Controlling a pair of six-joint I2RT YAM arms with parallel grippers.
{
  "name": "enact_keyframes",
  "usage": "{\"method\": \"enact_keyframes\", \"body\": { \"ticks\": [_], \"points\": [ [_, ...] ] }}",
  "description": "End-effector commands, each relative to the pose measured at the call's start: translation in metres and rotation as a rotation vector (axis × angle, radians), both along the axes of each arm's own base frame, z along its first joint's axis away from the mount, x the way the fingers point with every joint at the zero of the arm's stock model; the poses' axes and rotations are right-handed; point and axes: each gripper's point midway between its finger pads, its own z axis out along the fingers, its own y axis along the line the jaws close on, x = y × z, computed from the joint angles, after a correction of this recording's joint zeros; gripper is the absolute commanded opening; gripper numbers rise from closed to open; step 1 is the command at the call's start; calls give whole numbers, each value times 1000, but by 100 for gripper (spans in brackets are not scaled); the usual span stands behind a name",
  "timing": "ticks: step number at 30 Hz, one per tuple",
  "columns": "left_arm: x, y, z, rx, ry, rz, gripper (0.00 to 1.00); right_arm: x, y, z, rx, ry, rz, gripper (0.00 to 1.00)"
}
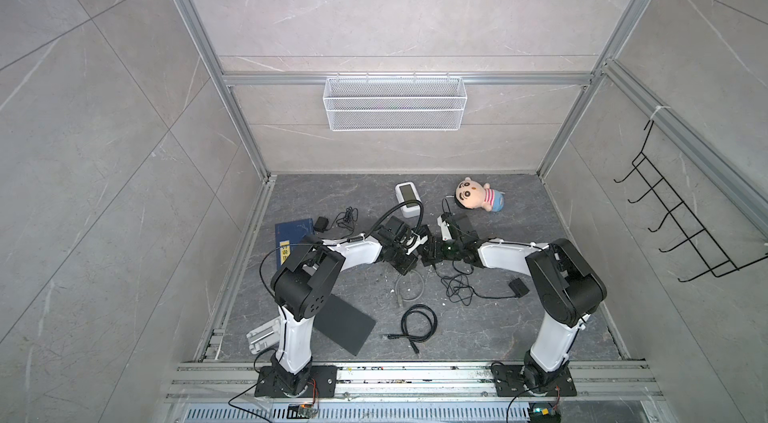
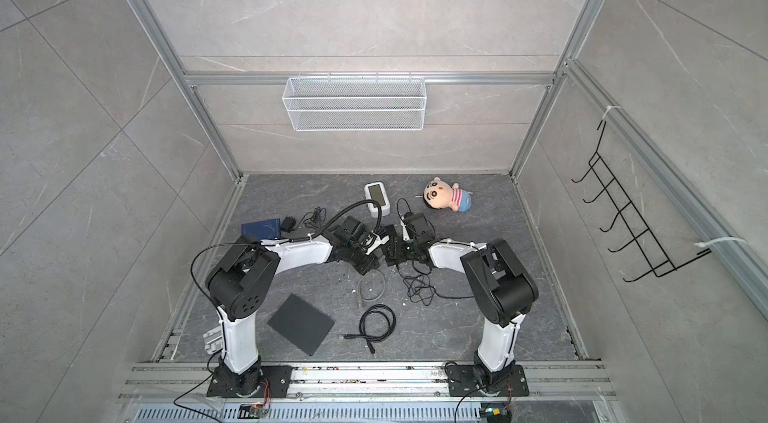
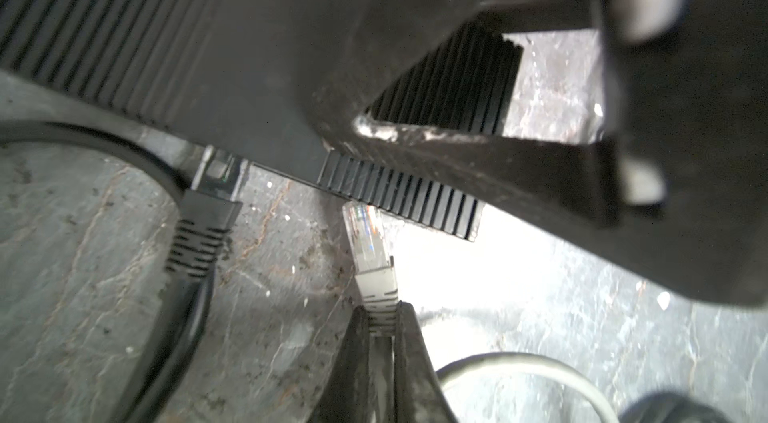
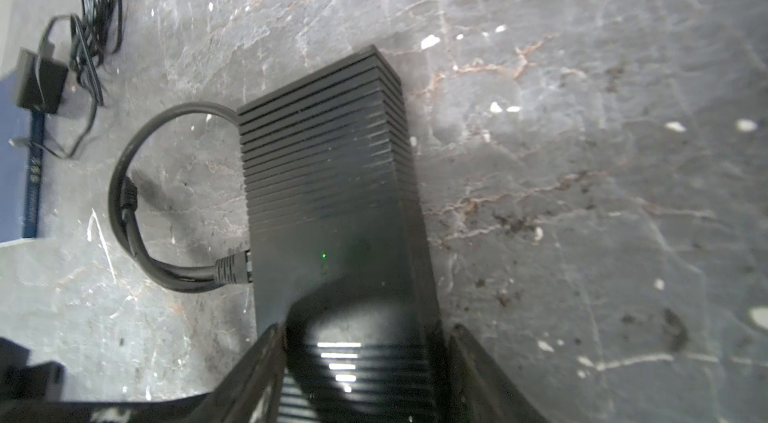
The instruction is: Insert the plug into the switch port
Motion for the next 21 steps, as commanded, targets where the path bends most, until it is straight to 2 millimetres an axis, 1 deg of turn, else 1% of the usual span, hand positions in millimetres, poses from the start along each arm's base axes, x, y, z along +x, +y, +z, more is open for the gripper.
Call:
{"method": "enact_keyframes", "body": {
  "ticks": [1,3,6,12,14,16,21],
  "points": [
    [7,-13,32,-58,-81,-100,0,-39,2,-40,-76,120,89,63],
    [9,-7,34,-41,-90,-102,0,-38,3,-39,-76,105,103,63],
    [13,-5,34,-24,-102,-98,1,-36,10,-35,-35,78,117,63],
    [21,-11,36,-52,-123,-71,1,-39,24,-32,53,93,142,63],
    [20,-12,35,-57,-118,-79,1,-40,24,-32,54,89,149,63],
    [20,-14,37,-72,-115,-90,1,-41,24,-30,59,71,161,63],
    [23,-19,46,-106,-120,-106,1,-45,33,-19,134,20,202,62]
  ]
}}
